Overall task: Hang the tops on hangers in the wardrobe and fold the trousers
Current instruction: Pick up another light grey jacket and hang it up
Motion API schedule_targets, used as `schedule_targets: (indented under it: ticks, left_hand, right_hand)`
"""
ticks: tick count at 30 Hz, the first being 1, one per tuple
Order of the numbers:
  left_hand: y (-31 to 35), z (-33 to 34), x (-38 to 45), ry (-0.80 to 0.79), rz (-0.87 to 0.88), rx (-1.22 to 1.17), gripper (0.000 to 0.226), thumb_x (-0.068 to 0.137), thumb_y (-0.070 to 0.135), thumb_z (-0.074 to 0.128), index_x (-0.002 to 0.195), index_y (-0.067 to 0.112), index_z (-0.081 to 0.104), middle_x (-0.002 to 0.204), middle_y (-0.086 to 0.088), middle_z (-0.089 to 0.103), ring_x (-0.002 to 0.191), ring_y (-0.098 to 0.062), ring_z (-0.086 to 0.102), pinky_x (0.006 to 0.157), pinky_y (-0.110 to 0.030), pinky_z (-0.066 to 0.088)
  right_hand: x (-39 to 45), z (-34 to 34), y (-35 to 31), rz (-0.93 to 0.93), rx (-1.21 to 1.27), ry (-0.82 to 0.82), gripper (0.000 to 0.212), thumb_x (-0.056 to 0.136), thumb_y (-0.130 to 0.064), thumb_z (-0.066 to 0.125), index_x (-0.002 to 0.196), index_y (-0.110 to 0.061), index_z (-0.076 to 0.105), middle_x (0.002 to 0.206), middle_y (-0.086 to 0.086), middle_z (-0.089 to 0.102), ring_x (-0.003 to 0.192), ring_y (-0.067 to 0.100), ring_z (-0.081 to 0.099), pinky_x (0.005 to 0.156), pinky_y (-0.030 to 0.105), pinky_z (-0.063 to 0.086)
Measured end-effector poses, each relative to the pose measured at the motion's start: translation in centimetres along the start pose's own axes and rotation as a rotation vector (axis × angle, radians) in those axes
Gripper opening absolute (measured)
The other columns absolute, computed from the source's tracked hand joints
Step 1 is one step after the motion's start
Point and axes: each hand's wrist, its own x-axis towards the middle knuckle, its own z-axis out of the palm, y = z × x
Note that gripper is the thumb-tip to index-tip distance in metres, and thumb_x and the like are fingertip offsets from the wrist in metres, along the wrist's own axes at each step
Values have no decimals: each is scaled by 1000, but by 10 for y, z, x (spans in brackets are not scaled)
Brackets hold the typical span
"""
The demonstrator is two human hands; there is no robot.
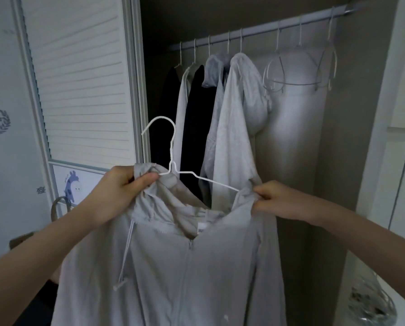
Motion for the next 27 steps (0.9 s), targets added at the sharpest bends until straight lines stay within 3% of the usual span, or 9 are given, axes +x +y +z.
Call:
schedule_targets:
  ticks: [2,5,8,12,14,17,20,24,27]
  left_hand:
    - [5,4,4,-15,-69,-108,51,83,54,57,68,7,69,70,-7,72,65,-13,68,57,-19,48]
    - [18,17,12,-43,-188,-284,40,87,44,58,60,19,74,64,0,73,59,-4,67,54,-11,48]
    - [22,30,23,-67,-204,-287,45,85,45,59,51,17,69,57,1,68,53,-5,62,51,-13,45]
    - [9,28,39,-34,-249,13,59,89,50,58,44,16,44,44,4,44,44,-8,44,48,-24,35]
    - [-1,24,45,-7,-340,98,59,90,51,58,47,12,47,47,-3,45,49,-15,46,53,-30,34]
    - [-2,34,58,-11,-423,154,63,88,57,58,56,3,60,58,-14,57,58,-22,53,57,-30,36]
    - [6,54,71,-5,-360,263,55,94,46,54,56,7,54,56,-5,54,57,-17,51,53,-27,34]
    - [14,82,93,-5,-319,206,39,99,28,51,70,3,60,65,-7,59,62,-19,55,55,-28,36]
    - [28,108,108,-73,-291,60,37,98,22,50,75,-4,63,69,-13,64,62,-21,57,58,-28,41]
  right_hand:
    - [-5,-3,-7,-6,132,-58,38,88,-37,59,71,-3,59,69,-9,57,66,-4,53,66,16,42]
    - [-6,-4,-17,48,228,-29,38,95,-25,52,96,11,63,106,17,68,104,25,63,95,37,47]
    - [-5,-10,-29,105,352,52,23,91,-6,52,80,7,68,77,11,65,80,23,62,75,26,47]
    - [-6,-31,-28,213,475,133,18,86,6,54,87,10,72,80,13,66,83,27,60,74,22,49]
    - [-15,-37,-27,279,630,144,16,84,5,52,85,9,67,89,19,62,86,30,57,77,30,48]
    - [-36,-46,-21,248,741,148,30,88,-19,58,64,-4,69,66,12,63,66,21,61,61,25,49]
    - [-52,-66,-20,212,645,234,37,90,-24,61,57,-12,73,60,9,66,59,14,62,57,18,44]
    - [-69,-102,-34,230,468,405,35,89,-21,63,97,13,67,98,32,65,82,27,58,76,34,40]
    - [-86,-128,-41,274,456,388,30,89,-16,61,67,-2,75,76,19,69,66,23,63,65,28,49]
